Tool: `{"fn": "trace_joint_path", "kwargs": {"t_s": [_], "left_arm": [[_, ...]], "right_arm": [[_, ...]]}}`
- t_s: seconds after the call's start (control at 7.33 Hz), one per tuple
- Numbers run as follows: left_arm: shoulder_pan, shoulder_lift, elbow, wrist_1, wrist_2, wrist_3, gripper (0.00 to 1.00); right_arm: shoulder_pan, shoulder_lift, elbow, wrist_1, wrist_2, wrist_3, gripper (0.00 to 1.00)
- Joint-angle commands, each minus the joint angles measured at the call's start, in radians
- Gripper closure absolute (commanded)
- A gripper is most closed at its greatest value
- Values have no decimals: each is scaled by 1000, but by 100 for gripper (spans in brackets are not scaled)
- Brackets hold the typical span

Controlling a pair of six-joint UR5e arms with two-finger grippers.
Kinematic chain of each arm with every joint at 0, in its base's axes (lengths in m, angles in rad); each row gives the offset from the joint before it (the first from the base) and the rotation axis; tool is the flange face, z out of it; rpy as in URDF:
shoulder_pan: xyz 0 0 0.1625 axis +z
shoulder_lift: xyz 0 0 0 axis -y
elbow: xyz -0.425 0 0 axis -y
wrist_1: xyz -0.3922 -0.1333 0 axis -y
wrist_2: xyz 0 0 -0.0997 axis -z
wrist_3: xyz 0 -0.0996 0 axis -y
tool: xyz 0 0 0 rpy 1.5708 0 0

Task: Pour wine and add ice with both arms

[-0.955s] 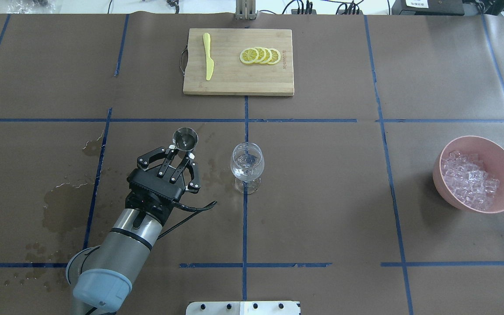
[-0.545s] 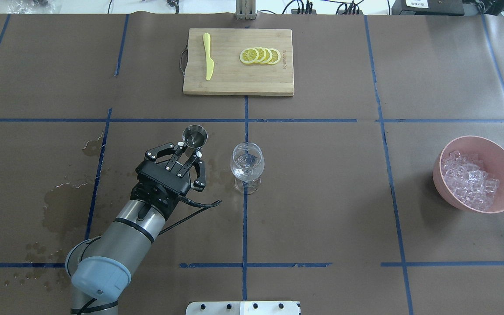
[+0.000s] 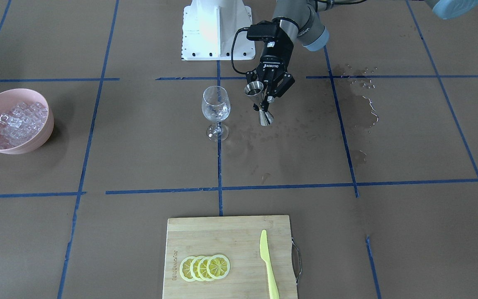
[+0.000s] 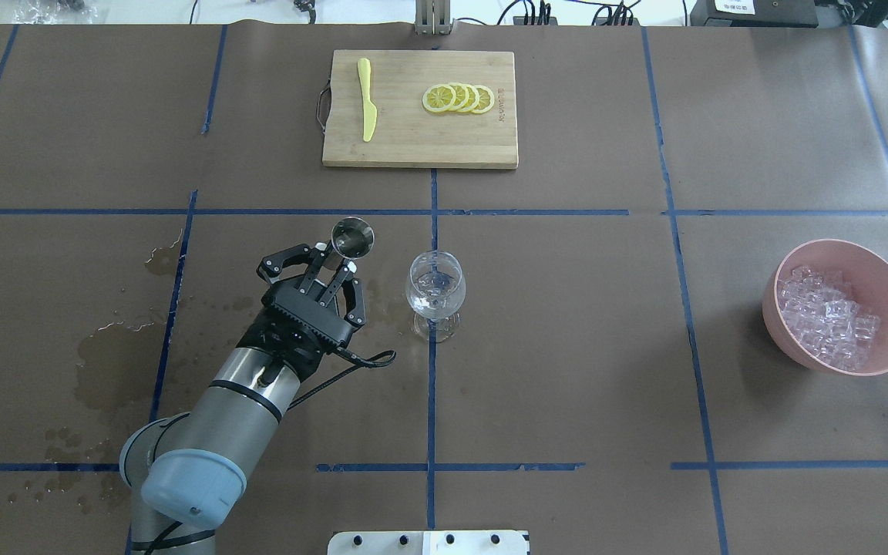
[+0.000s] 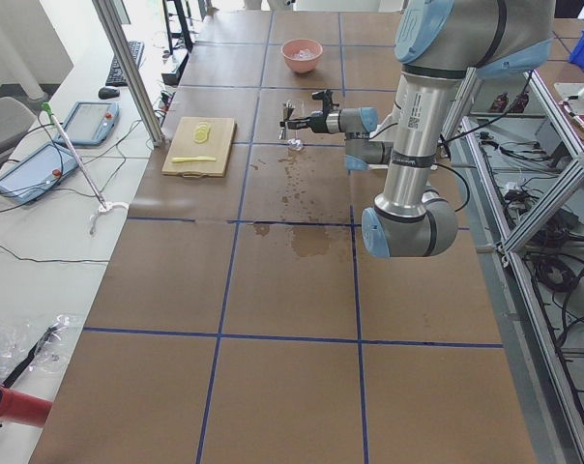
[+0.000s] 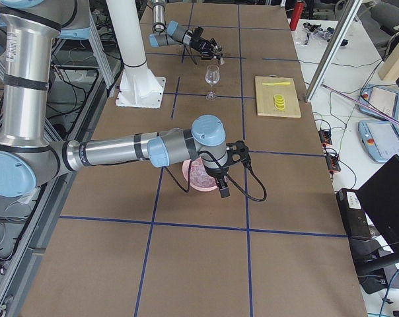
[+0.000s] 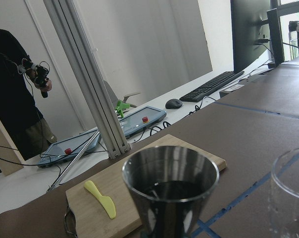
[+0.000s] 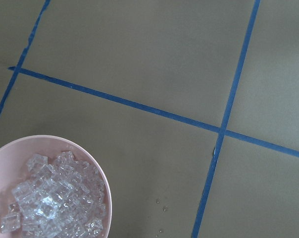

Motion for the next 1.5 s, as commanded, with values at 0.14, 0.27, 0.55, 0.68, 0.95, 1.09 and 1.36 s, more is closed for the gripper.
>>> {"fn": "trace_joint_path", "kwargs": {"t_s": [0.14,0.27,0.55,0.68,0.95,1.09,1.36], "left_arm": [[6,-45,14,38,33,66,100],[6,-89,14,117,35,66,100],[6,-97,23,140,47,126,100],[6,-97,20,137,82,261,100],[7,-105,21,137,84,314,100],[10,-117,23,137,85,370,100],[10,-124,24,137,87,455,100]], "right_arm": [[0,0,-4,0,0,0,0],[0,0,-4,-2,-2,0,0],[0,-2,-5,-2,-2,0,0],[0,-2,-7,-2,-2,0,0],[0,-3,-7,-2,-2,0,0],[0,-5,-8,-2,-2,0,0],[0,-8,-9,-2,-2,0,0]]}}
